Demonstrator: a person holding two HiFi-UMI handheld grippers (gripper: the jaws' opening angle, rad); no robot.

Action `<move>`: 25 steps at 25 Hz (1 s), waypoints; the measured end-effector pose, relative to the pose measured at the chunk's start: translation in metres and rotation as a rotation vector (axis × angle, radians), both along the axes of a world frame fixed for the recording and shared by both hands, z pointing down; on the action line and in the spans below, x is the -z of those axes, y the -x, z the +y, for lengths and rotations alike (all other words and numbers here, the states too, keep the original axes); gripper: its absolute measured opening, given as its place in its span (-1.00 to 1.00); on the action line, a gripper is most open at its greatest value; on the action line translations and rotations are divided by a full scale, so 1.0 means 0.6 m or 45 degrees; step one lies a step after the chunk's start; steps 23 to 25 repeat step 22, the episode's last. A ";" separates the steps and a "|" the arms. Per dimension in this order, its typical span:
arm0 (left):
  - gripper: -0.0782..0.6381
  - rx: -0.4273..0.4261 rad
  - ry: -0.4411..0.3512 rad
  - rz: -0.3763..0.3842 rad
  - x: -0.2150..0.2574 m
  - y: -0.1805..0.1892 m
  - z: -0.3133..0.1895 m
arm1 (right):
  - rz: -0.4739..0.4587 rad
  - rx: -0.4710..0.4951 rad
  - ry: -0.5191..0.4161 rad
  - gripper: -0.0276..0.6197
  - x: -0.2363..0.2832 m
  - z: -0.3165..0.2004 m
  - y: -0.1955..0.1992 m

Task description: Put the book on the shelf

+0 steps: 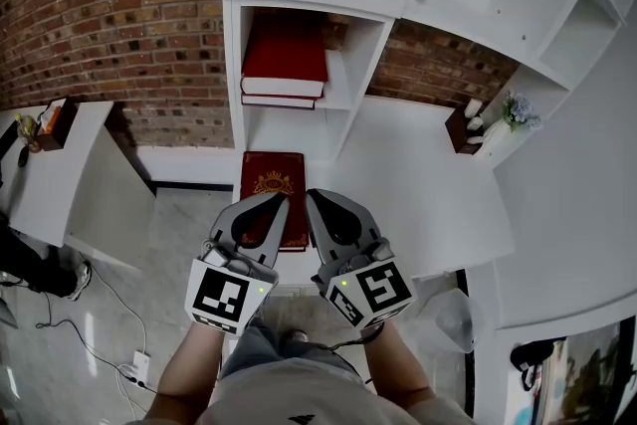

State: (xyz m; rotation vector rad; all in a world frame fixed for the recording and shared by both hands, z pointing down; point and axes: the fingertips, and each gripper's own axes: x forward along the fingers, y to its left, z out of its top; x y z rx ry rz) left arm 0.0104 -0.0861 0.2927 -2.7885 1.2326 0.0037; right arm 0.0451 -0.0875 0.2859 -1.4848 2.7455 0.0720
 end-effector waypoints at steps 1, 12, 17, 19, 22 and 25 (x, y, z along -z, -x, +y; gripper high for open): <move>-0.75 -0.001 0.000 -0.002 0.000 0.000 -0.001 | 0.000 0.002 -0.001 -0.89 0.000 -0.001 0.001; -0.75 0.008 -0.017 -0.017 0.002 0.010 -0.023 | -0.006 0.019 0.003 -0.89 0.001 -0.025 0.014; -0.75 0.006 -0.005 -0.018 0.001 0.012 -0.035 | -0.014 0.015 0.006 -0.89 -0.002 -0.038 0.017; -0.75 0.006 -0.007 -0.018 0.002 0.014 -0.040 | -0.015 0.013 0.006 -0.89 -0.002 -0.043 0.017; -0.75 0.005 -0.009 -0.018 0.002 0.016 -0.047 | -0.015 0.010 0.006 -0.89 -0.002 -0.050 0.019; -0.75 0.005 -0.009 -0.018 0.002 0.016 -0.047 | -0.015 0.010 0.006 -0.89 -0.002 -0.050 0.019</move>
